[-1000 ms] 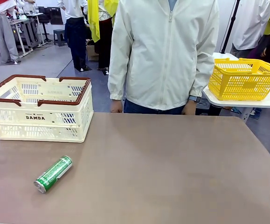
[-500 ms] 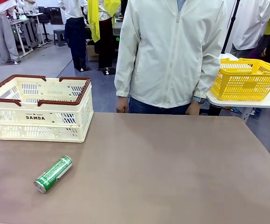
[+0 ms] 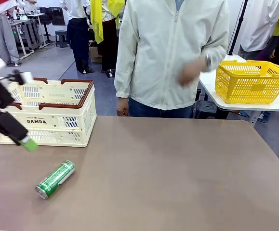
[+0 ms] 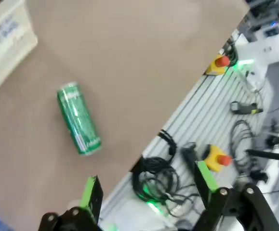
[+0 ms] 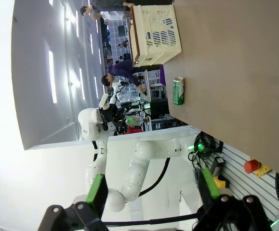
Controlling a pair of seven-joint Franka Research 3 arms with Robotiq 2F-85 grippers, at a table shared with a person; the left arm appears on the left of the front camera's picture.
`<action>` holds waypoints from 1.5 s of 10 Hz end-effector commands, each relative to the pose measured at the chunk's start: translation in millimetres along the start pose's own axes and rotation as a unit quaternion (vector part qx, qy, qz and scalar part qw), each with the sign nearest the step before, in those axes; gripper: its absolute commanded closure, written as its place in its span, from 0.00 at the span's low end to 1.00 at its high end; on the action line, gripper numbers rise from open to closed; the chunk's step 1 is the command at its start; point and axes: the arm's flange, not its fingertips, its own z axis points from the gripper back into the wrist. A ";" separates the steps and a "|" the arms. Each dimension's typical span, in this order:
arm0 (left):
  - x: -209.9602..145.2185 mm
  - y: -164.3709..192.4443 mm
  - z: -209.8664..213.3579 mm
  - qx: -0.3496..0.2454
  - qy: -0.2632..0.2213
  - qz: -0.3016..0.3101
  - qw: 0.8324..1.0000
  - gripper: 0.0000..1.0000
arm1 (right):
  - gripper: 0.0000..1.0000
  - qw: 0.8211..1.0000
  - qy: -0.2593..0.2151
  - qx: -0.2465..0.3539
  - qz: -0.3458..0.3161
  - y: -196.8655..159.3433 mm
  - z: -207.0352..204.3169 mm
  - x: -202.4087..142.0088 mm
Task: Place the drinks into the Shopping basket.
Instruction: Pick up one drink and place it into the Shopping basket.
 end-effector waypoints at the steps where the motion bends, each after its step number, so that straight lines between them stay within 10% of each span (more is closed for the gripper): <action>1: -69.0 -26.2 -114.5 0.073 -0.088 -0.016 0.993 0.00 | 0.00 1.000 0.002 0.000 -0.006 6.6 1.7 -0.8; 2: 0.0 0.0 0.0 0.000 0.000 0.000 1.000 0.00 | 0.00 1.000 0.002 0.000 -0.006 6.6 1.7 -0.8; 4: 0.0 0.0 0.0 0.000 0.000 0.000 1.000 0.00 | 0.00 1.000 0.002 0.000 -0.006 6.6 1.7 -0.8; 10: 14.0 63.1 -98.6 0.068 -0.012 -0.074 0.995 0.00 | 0.00 1.000 0.002 0.000 -0.006 6.6 1.7 -0.8; 15: -34.1 81.3 -142.3 0.065 0.009 -0.016 0.998 0.00 | 0.00 1.000 0.002 0.000 -0.006 6.6 1.7 -0.8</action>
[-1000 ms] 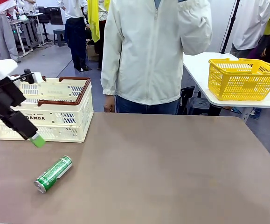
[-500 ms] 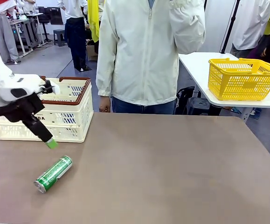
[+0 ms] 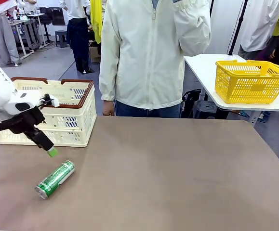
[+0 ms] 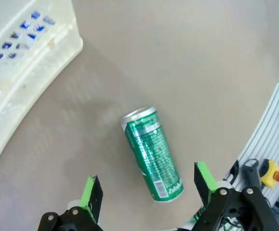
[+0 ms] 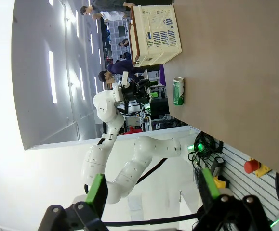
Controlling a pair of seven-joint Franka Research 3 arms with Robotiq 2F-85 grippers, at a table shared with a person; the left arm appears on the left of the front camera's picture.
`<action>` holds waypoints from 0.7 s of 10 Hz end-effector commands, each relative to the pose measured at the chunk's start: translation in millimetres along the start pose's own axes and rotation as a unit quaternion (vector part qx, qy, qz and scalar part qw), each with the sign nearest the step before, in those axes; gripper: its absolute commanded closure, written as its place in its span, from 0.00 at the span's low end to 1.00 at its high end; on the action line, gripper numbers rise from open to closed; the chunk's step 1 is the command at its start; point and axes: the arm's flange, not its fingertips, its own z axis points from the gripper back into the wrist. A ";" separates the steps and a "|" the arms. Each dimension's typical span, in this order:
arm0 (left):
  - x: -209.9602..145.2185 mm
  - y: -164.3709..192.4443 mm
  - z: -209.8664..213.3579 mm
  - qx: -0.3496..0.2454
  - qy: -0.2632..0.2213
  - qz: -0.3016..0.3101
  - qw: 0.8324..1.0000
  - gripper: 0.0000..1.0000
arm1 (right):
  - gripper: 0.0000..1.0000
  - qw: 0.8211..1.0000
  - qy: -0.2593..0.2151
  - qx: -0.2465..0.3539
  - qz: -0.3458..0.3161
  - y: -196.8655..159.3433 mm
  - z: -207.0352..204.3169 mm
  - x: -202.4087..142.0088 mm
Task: Place the drinks into the Shopping basket.
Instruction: Pick up one drink and place it into the Shopping basket.
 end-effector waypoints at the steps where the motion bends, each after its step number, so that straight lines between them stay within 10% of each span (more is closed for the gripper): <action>1: -72.5 -30.0 -53.4 -0.005 -0.001 -0.004 1.000 0.00 | 0.00 1.000 0.002 0.000 -0.006 6.5 1.6 -0.7; 7: -92.4 -50.8 -101.9 -0.012 0.055 -0.008 0.998 0.00 | 0.00 1.000 0.002 0.000 -0.006 6.5 1.6 -0.7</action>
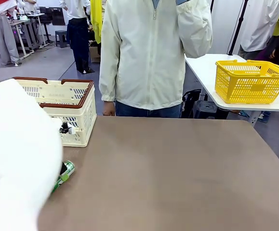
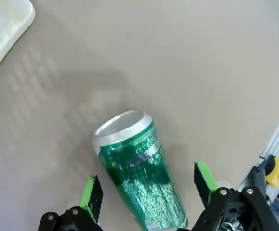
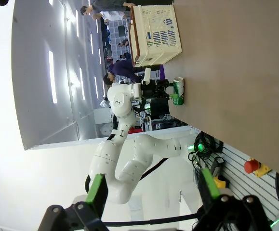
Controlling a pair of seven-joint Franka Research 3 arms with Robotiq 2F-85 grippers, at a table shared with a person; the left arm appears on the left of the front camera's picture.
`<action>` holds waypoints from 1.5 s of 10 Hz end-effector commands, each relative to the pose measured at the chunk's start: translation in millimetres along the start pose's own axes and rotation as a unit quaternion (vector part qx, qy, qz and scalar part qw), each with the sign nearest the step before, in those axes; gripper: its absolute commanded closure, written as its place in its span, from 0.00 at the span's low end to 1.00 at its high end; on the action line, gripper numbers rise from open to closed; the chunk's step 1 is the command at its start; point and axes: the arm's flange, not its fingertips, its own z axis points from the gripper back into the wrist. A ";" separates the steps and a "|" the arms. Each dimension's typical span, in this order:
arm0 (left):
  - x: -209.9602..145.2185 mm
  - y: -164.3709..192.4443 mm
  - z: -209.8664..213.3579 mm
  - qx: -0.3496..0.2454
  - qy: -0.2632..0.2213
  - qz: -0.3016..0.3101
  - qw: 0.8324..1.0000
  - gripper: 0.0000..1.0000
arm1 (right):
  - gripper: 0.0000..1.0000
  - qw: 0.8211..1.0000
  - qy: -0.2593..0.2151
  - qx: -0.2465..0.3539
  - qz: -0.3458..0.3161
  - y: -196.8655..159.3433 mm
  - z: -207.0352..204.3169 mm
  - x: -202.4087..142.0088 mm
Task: Place the drinks into the Shopping basket.
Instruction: Pick up one drink and place it into the Shopping basket.
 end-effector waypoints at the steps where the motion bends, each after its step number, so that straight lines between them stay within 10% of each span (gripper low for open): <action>1: -91.2 -41.9 -28.6 0.033 -0.013 -0.005 0.999 0.00 | 0.00 1.000 0.002 0.000 -0.006 6.6 1.5 -0.7; 4: -91.4 -45.9 -30.0 0.044 -0.014 -0.007 0.999 0.00 | 0.00 1.000 0.002 0.000 -0.006 6.6 1.5 -0.7; 6: -91.1 -46.1 -30.7 0.035 -0.005 -0.008 0.999 1.00 | 0.00 1.000 0.002 0.000 -0.006 6.6 1.5 -0.7; 15: -91.4 -53.0 2.4 -0.032 -0.020 -0.018 0.999 1.00 | 0.00 1.000 0.002 0.000 -0.006 6.6 1.5 -0.7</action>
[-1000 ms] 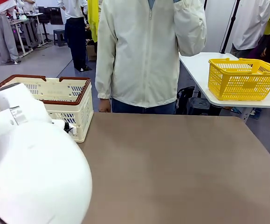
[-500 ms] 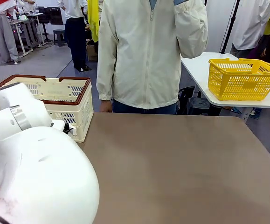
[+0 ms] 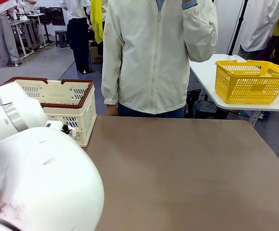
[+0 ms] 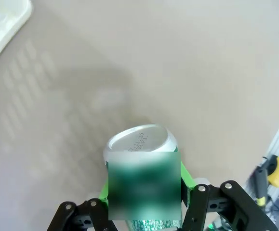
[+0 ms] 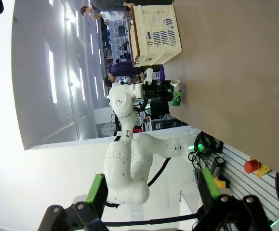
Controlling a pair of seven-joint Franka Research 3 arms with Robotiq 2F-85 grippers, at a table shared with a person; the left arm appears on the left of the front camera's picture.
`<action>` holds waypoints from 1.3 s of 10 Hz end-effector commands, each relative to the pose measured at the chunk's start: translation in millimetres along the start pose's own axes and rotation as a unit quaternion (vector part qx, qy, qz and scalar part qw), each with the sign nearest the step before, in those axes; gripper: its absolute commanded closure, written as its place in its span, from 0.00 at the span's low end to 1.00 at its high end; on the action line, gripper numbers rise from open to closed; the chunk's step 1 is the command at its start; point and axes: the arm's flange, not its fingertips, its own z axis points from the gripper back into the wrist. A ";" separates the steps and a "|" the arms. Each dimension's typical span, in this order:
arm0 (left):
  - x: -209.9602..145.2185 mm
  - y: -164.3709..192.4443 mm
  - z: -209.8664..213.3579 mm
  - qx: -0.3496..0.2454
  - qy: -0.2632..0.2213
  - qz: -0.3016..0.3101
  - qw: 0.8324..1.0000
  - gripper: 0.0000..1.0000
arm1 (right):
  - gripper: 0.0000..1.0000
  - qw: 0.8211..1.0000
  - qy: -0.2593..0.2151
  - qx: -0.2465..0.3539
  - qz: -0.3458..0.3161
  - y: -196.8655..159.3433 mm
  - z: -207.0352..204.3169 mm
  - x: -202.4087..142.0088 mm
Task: Place the drinks into the Shopping basket.
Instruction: Pick up one drink and place it into the Shopping basket.
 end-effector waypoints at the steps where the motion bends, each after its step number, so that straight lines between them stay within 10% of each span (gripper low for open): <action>1: -86.5 -67.8 34.9 -0.084 -0.025 -0.032 0.996 1.00 | 0.00 1.000 0.002 0.000 -0.006 6.5 1.5 -0.7; 6: -87.2 -103.8 180.3 -0.233 -0.097 -0.081 0.964 1.00 | 0.00 1.000 0.002 0.000 -0.006 6.5 1.5 -0.7; 13: -83.9 -100.7 167.2 -0.231 -0.069 -0.093 0.966 1.00 | 0.00 1.000 0.002 0.000 -0.006 6.5 1.5 -0.7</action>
